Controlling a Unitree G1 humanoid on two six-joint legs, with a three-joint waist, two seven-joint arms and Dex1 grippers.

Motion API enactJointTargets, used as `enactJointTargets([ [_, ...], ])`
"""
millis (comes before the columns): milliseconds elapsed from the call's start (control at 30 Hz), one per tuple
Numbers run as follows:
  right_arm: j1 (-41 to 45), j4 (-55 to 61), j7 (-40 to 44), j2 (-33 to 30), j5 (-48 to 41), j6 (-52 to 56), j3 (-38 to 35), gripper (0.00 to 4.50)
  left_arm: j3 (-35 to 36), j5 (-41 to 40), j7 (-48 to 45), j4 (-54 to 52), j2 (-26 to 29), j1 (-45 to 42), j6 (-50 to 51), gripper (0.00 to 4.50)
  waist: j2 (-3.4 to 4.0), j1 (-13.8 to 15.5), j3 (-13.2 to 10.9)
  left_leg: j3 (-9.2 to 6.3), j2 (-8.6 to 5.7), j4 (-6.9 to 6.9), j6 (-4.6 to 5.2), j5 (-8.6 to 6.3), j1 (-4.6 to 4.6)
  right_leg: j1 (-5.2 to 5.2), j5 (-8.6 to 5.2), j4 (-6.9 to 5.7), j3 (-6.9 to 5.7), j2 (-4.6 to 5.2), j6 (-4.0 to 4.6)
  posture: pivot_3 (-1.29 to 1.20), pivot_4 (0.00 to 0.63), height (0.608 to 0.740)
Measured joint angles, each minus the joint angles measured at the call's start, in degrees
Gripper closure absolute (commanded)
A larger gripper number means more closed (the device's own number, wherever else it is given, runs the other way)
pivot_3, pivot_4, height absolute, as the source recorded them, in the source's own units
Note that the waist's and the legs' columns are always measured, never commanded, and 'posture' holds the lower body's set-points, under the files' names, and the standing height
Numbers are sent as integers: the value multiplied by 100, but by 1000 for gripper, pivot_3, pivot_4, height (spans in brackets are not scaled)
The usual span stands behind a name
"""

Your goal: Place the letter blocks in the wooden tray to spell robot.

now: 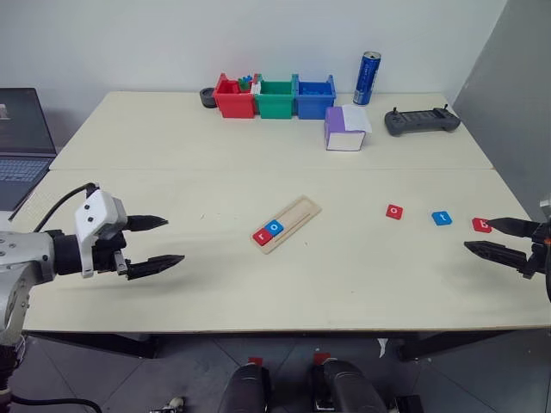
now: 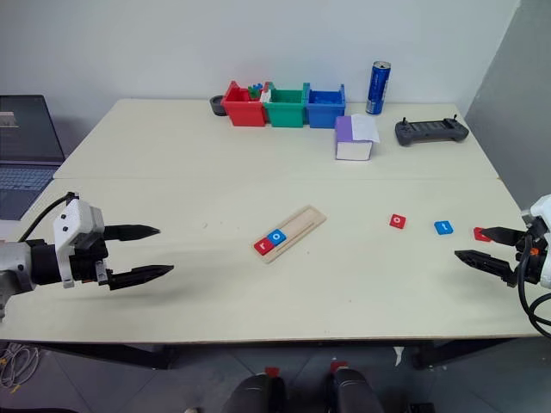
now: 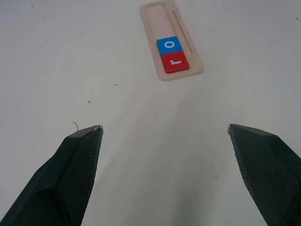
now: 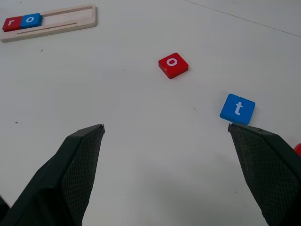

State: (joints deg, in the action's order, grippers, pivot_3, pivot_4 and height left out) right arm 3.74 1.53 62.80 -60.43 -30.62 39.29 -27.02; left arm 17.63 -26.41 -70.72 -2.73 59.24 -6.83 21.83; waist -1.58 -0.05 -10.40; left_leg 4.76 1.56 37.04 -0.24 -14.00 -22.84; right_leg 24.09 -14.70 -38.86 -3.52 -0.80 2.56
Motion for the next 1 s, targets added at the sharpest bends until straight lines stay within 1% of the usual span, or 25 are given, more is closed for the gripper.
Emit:
enactJointTargets([
  [233,1,0,-30,0,-1,0,0,17,-8,-141,-36,-6,5,-94,250,0,0,1,0,0,0,1,0,0,0,0,0,0,1,0,0,0,150,740],
  [433,64,8,-34,9,-5,2,11,17,-119,-130,-13,-13,-19,-168,270,0,0,2,0,0,0,1,0,0,0,-1,0,0,0,0,0,0,150,740],
  [567,333,327,-33,143,-108,44,344,17,-616,18,282,-156,-454,-697,239,0,-3,10,2,0,-1,4,0,0,1,-4,0,-1,2,-1,-1,0,150,740],
  [633,544,676,-42,340,-237,126,681,17,-1043,208,494,-185,-793,-981,165,0,-4,3,2,0,-1,5,0,0,-2,-2,1,-2,4,-3,-1,0,150,740],
  [767,785,1100,-206,562,-382,321,1096,17,-1569,504,767,-215,-1197,-1149,125,0,-4,-3,1,-1,-1,1,-1,0,-6,2,0,-2,7,-6,-1,0,150,740],
  [1000,943,1891,-429,906,-688,635,1588,17,-2008,933,1288,-217,-1765,-1185,21,0,-5,2,2,-3,-2,5,0,0,-6,0,1,-2,8,-6,-1,0,150,740],
])
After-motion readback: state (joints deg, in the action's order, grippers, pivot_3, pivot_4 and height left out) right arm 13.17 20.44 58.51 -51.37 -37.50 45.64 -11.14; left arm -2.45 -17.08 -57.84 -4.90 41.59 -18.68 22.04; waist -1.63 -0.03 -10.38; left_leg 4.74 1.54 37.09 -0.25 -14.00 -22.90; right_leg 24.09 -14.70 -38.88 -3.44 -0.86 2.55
